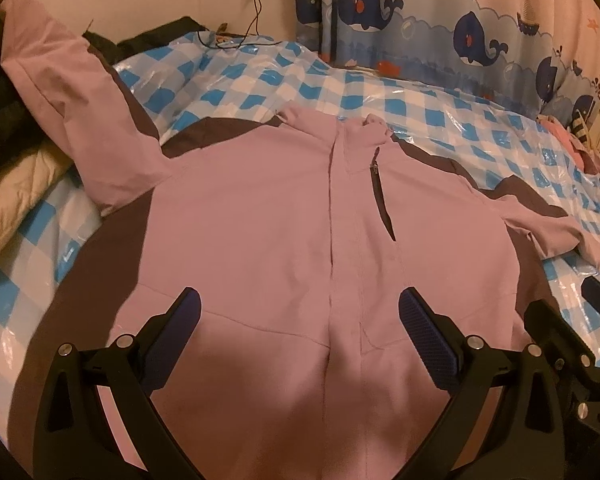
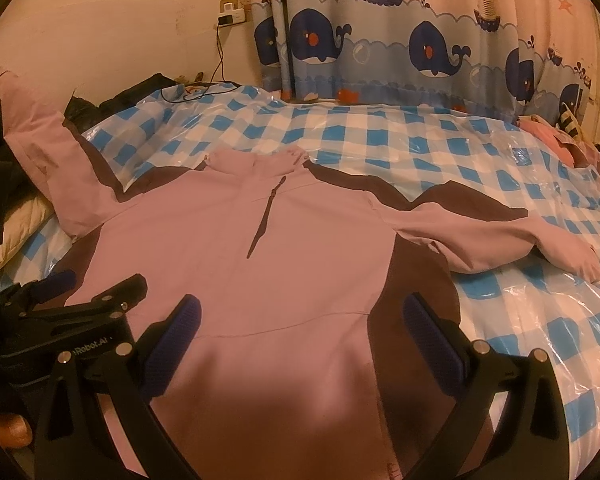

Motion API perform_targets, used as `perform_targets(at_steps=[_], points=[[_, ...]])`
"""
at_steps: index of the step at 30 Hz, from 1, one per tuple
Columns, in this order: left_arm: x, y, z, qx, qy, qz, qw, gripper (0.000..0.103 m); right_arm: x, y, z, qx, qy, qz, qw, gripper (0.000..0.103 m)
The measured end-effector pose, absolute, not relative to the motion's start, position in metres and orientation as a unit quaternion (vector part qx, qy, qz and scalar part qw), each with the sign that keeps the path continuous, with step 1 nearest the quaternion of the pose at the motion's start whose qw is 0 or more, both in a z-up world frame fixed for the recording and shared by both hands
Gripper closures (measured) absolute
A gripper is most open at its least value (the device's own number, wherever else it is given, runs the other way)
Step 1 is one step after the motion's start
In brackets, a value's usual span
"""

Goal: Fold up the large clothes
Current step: 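Grasp the cuff of the sleeve with the right gripper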

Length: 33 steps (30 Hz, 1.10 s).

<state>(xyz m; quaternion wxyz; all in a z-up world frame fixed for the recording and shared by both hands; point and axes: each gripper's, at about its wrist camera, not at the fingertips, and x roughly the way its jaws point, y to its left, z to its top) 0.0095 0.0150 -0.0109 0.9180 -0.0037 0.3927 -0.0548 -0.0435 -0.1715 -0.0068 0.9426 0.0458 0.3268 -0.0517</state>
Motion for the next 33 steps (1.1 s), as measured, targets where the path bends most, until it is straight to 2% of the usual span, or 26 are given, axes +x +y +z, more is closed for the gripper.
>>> perform_targets(at_steps=[8, 12, 18, 21, 29, 33], points=[[0.016, 0.008, -0.018, 0.004, 0.408, -0.06, 0.911, 0.008, -0.045, -0.218, 0.015, 0.08, 0.317, -0.045, 0.944, 0.005], [0.02, 0.011, -0.023, -0.008, 0.417, -0.064, 0.906, 0.008, -0.051, -0.317, 0.019, 0.227, 0.321, -0.039, 0.919, 0.005], [0.025, 0.009, -0.028, -0.011, 0.424, -0.061, 0.904, 0.008, -0.092, -0.508, -0.025, 0.451, 0.305, -0.098, 0.833, 0.005], [0.028, 0.005, -0.032, -0.01, 0.43, -0.062, 0.901, 0.008, -0.099, -0.56, -0.048, 0.524, 0.289, -0.097, 0.795, 0.005], [0.032, -0.004, -0.038, 0.006, 0.434, -0.068, 0.898, 0.008, -0.078, -0.63, -0.049, 0.532, 0.266, -0.126, 0.794, 0.005], [0.036, -0.007, -0.041, 0.011, 0.434, -0.069, 0.898, 0.008, -0.074, -0.671, -0.074, 0.551, 0.278, -0.169, 0.768, 0.005]])
